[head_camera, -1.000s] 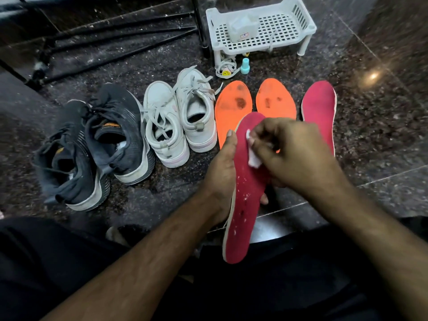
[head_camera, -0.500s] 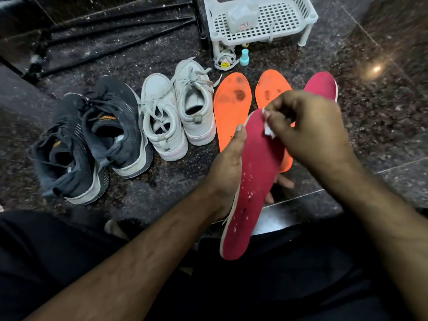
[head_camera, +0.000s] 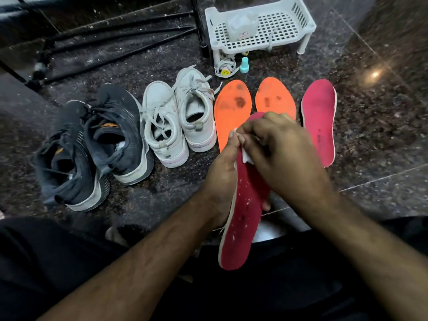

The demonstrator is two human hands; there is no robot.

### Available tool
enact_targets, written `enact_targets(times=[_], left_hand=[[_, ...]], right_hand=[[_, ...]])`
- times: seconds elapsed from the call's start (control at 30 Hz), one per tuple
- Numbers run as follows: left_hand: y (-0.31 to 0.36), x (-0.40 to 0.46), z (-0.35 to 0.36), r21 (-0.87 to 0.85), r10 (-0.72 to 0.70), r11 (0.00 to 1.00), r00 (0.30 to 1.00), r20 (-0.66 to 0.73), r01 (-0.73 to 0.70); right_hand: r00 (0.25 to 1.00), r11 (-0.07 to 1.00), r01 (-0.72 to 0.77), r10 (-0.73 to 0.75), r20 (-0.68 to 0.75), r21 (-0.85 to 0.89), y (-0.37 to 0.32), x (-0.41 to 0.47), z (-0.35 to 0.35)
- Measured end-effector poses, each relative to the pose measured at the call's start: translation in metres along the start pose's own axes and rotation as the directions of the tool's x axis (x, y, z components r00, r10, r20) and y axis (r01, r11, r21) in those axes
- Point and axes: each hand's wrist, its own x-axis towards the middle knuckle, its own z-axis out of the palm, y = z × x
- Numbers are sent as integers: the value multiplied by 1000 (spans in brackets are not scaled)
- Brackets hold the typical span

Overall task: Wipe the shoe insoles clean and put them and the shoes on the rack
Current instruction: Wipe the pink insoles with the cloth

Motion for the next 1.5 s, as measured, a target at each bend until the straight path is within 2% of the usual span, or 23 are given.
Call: enact_targets(times=[0.07, 0.2, 0.33, 0.4, 0.43, 0.53, 0.67, 0.7, 0.77, 0.87, 0.9, 0.97, 1.07, 1.13, 1.17, 1.23, 1.3, 1.33, 1.4, 1.5], left_hand=[[1, 0, -1, 19, -15, 1000, 1000, 20, 15], [2, -2, 0, 16, -15, 1000, 1000, 9, 14], [7, 2, -3, -129, 43, 991, 999, -32, -47], [6, 3, -6, -40, 48, 998, 999, -22, -49], [5, 3, -7, 1, 44, 999, 999, -12, -44], [4, 0, -4, 49, 20, 999, 1000, 5, -20], [6, 4, -11, -28, 32, 999, 999, -42, -33], [6, 5, -11, -28, 39, 999, 998, -45, -41], [7, 4, -10, -20, 43, 999, 998, -37, -44], [9, 1, -5, -11, 35, 999, 999, 18, -34], [9, 1, -5, -8, 46, 999, 999, 29, -45], [11, 3, -5, -26, 77, 997, 997, -5, -77], [14, 4, -8, -97, 131, 985, 986, -106, -142], [15, 3, -7, -113, 127, 984, 987, -102, -139], [15, 3, -6, -122, 121, 984, 990, -79, -130], [12, 4, -5, -154, 97, 983, 994, -49, -104], [9, 6, -5, -140, 68, 988, 998, -8, -69], [8, 5, -5, -99, 47, 994, 999, 21, -45], [7, 2, -4, -27, -2, 1000, 997, 72, 4], [9, -1, -1, 3, -4, 1000, 1000, 31, 4]], right_hand=[[999, 999, -37, 37, -9, 14, 12, 11, -4], [989, 995, -98, 93, -117, -35, 29, 21, -17], [995, 998, 50, -47, 87, -34, -7, -6, 3], [997, 999, -15, 13, 77, 30, 6, 6, -2], [999, 998, -43, 41, 29, 41, 17, 14, -9], [995, 995, -91, 88, -51, -41, 31, 20, -23], [985, 999, 14, -7, 171, -39, 0, -4, -10], [982, 1000, 17, -12, 189, -25, 1, -5, -10], [991, 1000, -24, 25, 133, -10, 17, 3, -17], [991, 976, -128, 119, -60, -178, 50, 20, -36], [982, 972, -176, 161, -101, -157, 55, 22, -40], [968, 975, -220, 220, -121, 15, 51, 20, -44], [976, 958, -195, 210, -52, 211, 32, 10, -39], [975, 910, -220, 195, 107, 351, 24, 5, -33], [963, 894, -245, 181, 198, 376, 23, 3, -29], [953, 949, -193, 121, 279, 248, 26, 1, -19], [962, 987, -132, 106, 252, 87, 28, 2, -16], [964, 985, -155, 134, 231, 75, 31, 4, -17], [957, 963, -230, 198, 212, 137, 37, 8, -21], [954, 939, -259, 213, 210, 225, 38, 8, -22]])
